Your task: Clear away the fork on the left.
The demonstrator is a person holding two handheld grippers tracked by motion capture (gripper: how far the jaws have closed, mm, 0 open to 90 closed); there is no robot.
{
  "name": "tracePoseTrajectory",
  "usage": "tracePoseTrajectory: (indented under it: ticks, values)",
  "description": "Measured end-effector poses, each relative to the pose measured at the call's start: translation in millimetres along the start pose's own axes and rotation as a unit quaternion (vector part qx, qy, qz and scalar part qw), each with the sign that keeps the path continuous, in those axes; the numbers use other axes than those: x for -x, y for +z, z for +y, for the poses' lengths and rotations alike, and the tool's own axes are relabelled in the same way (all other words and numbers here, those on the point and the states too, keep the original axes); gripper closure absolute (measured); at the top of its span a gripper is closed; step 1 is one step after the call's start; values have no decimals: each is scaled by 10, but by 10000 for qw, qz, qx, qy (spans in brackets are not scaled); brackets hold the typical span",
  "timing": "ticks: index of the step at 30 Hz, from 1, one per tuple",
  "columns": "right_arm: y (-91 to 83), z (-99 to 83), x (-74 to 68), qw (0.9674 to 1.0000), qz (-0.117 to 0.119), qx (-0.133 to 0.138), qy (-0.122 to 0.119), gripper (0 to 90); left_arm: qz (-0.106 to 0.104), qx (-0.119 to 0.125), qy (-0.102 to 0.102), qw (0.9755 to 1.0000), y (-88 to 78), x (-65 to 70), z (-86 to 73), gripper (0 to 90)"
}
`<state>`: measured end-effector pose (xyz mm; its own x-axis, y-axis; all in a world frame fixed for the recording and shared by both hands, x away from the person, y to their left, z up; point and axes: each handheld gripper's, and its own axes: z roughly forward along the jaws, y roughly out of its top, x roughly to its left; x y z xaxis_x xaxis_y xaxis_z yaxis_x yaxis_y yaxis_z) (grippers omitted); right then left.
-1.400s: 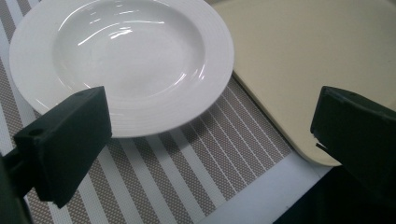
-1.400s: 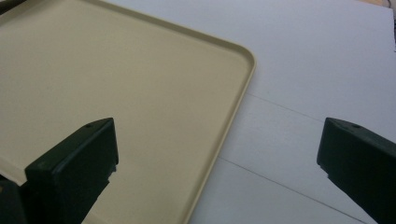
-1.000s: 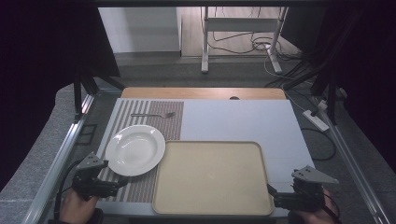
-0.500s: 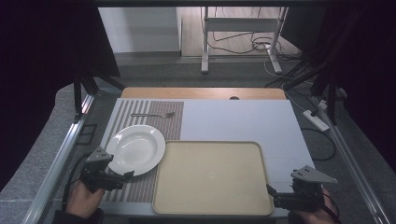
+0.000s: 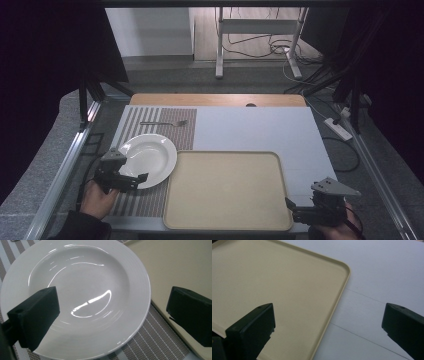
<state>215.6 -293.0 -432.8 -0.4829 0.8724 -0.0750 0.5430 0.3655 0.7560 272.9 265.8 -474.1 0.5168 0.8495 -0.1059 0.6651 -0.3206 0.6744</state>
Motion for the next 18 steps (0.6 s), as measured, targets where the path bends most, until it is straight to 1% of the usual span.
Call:
tracePoseTrajectory:
  ticks: [4, 6, 9, 12, 18]
  values:
    - [1, 0, 1, 10000, 3, -1, -3, 0, 1, -9, -9, 10000, 64, -57, 52, 0]
    - [0, 1, 1, 10000, 5, -8, -9, 0, -2, 3, -70, 10000, 90, -90, 76, 0]
    - [1, 1, 0, 10000, 6, -12, -13, 0, 9, -21, -92, 10000, 131, -138, 112, 0]
    - [2, 1, -1, 10000, 7, -16, -15, 0, 60, -72, -85, 9999, 184, -174, 153, 0]
    - [3, 2, -1, 10000, 4, -36, -27, 0, 149, -62, -103, 9998, 275, -240, 234, 0]
